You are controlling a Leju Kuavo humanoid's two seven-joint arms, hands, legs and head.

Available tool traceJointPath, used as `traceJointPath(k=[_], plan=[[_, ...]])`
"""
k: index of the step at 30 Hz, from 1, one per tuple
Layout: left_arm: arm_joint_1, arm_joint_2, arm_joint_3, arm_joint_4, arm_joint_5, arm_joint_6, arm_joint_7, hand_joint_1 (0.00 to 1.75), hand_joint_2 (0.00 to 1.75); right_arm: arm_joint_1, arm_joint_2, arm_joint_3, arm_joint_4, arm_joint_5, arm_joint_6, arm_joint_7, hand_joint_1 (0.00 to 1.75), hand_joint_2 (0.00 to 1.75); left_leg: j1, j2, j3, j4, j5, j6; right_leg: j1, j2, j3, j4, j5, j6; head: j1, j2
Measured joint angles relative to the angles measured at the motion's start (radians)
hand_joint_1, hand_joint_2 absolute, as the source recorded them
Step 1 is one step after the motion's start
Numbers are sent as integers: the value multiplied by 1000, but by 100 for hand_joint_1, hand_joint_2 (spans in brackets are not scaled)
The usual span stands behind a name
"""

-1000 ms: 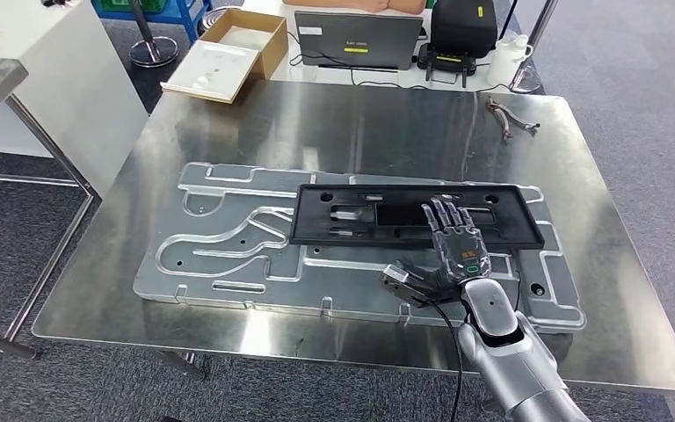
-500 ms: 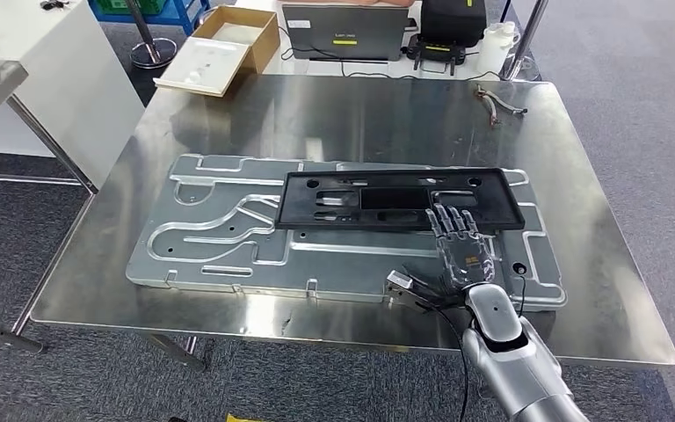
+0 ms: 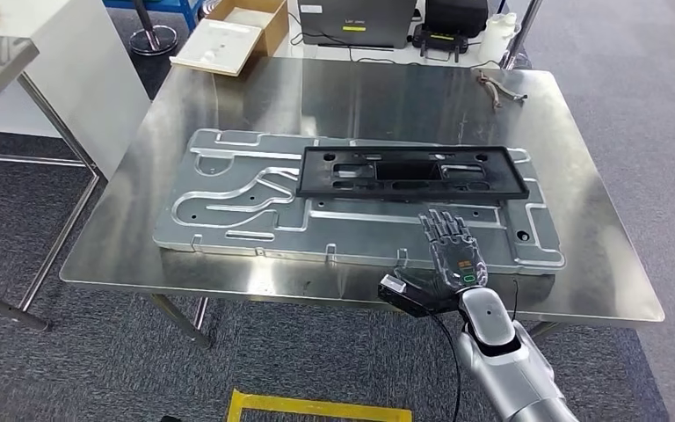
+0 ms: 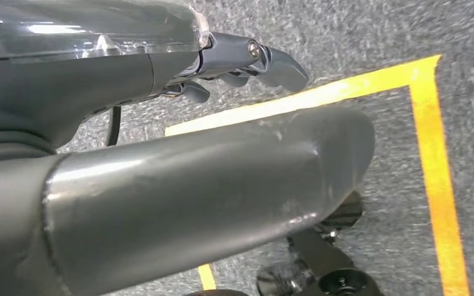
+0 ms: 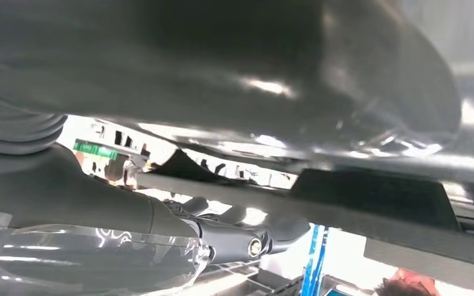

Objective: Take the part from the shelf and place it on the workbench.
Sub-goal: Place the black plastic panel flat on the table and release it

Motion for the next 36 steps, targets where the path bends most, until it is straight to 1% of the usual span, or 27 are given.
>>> traceJointPath(k=[2,3,5,6,7,8,10,11,12,13,15,17,18,20,21,22,23,25,26,27,28,29,30,31,33,34,36], plan=[[0,-1,0,0,0,0,0,0,0,-4,1,0,-2,0,-1,0,0,0,-3,1,-12,2,16,-9,8,-2,91,-128,-2,-14,0,0],[0,-1,0,0,0,0,0,0,0,-6,2,-1,-3,0,-2,-1,0,0,-2,2,-14,0,23,-14,12,-3,111,-162,-9,-18,0,0],[1,0,0,0,0,0,0,0,0,-6,4,-1,-3,0,-3,-1,0,0,-1,2,-17,-6,40,-26,12,-3,108,-179,6,-26,0,0],[1,0,0,0,0,0,0,0,0,-6,4,-1,-3,0,-4,-1,0,0,0,0,-22,-3,34,-33,10,-5,102,-185,18,-31,0,0],[2,0,0,0,0,0,0,0,0,-6,4,-1,-2,0,-4,-1,0,0,-1,-3,-31,13,10,-39,6,-6,93,-191,32,-38,0,0],[3,0,0,0,0,0,0,0,0,-6,4,-1,-2,0,-4,-1,0,0,0,-5,-44,48,-34,-45,2,-8,81,-196,47,-43,0,0],[4,0,0,0,0,0,1,0,0,-5,0,-1,-2,0,-4,-1,0,0,6,-5,-71,166,-137,-55,2,-10,51,-196,71,-47,-1,0],[4,0,0,0,0,0,1,0,0,-3,-2,-1,-1,1,-4,-1,0,0,9,-5,-77,225,-164,-59,2,-10,34,-194,83,-46,-1,0],[3,1,0,0,0,0,2,0,0,-2,-4,-1,-1,1,-4,-1,0,0,11,-5,-72,263,-164,-62,2,-11,16,-191,95,-45,0,0],[3,1,0,0,1,0,3,0,0,1,-5,-1,0,1,-4,-1,0,0,13,-5,-54,271,-142,-65,1,-11,-2,-186,106,-42,-1,0],[2,1,0,0,2,0,5,0,0,7,-5,-1,0,3,-6,-1,0,0,17,-6,29,191,-94,-68,-1,-11,-36,-172,124,-34,-1,0],[0,1,0,0,3,0,6,0,0,13,-5,-1,-1,6,-10,-1,0,0,15,-8,127,56,-110,-61,-1,-11,-58,-159,139,-23,-1,0],[0,1,0,0,4,0,6,0,0,17,-5,-1,-1,8,-14,-1,0,0,12,-10,153,12,-126,-54,-1,-11,-62,-156,147,-17,-1,0],[1,1,1,0,6,0,8,0,0,29,-5,-1,-2,12,-23,-1,0,0,8,-12,156,-11,-129,-34,-1,-11,-64,-159,164,-4,0,0],[2,1,1,0,7,0,9,0,0,38,-4,0,-2,14,-30,-1,0,0,9,-9,149,-13,-119,-25,-2,-10,-68,-157,162,1,0,0],[2,0,1,0,8,0,9,0,0,50,-2,0,-2,15,-36,-1,0,0,10,-7,140,-14,-108,-15,-4,-9,-75,-144,140,6,0,0],[2,0,2,1,9,1,9,0,0,63,1,0,-2,15,-43,-1,0,0,11,-5,129,-15,-95,-6,-5,-8,-87,-114,97,10,0,0],[3,0,2,1,13,2,9,0,0,91,8,0,-3,13,-60,-1,0,0,10,-3,99,-15,-69,4,-6,-6,-115,-1,-16,15,0,0],[4,1,3,1,16,3,8,0,0,107,10,-1,-4,9,-72,-2,0,0,9,-3,82,-13,-57,6,-6,-5,-124,62,-49,17,0,0],[6,1,4,1,18,4,7,0,0,124,12,-1,-7,4,-83,-3,0,0,8,-3,65,-11,-45,5,-6,-5,-123,107,-56,18,0,0],[8,1,6,1,20,5,6,0,0,142,12,-2,-10,-2,-94,-6,0,0,7,-3,48,-9,-34,4,-6,-5,-109,125,-39,17,0,0],[10,1,7,1,21,5,5,0,0,160,13,-3,-14,-7,-103,-9,0,0,6,-3,32,-6,-24,2,-5,-5,-80,111,-11,15,0,0],[12,0,9,1,21,6,4,0,0,174,13,-5,-19,-11,-109,-11,0,0,5,-3,19,-2,-16,0,-4,-5,-35,65,11,9,0,0],[14,0,9,1,22,6,3,0,0,185,13,-6,-25,-14,-114,-13,0,0,3,-3,7,2,-8,-4,0,-5,24,-6,16,2,0,0],[15,0,10,1,23,6,1,0,0,194,13,-9,-37,-20,-119,-16,0,0,0,0,-6,5,8,-14,6,-5,115,-138,-10,-9,-1,0],[14,0,12,1,25,6,0,0,0,199,13,-12,-43,-28,-122,-20,0,0,1,2,-9,4,16,-20,9,-5,134,-173,-21,-14,-1,0],[16,0,18,1,32,8,-4,0,0,225,14,-26,-55,-66,-132,-38,0,0,3,3,-14,1,27,-33,9,-8,130,-189,-9,-23,0,0]])
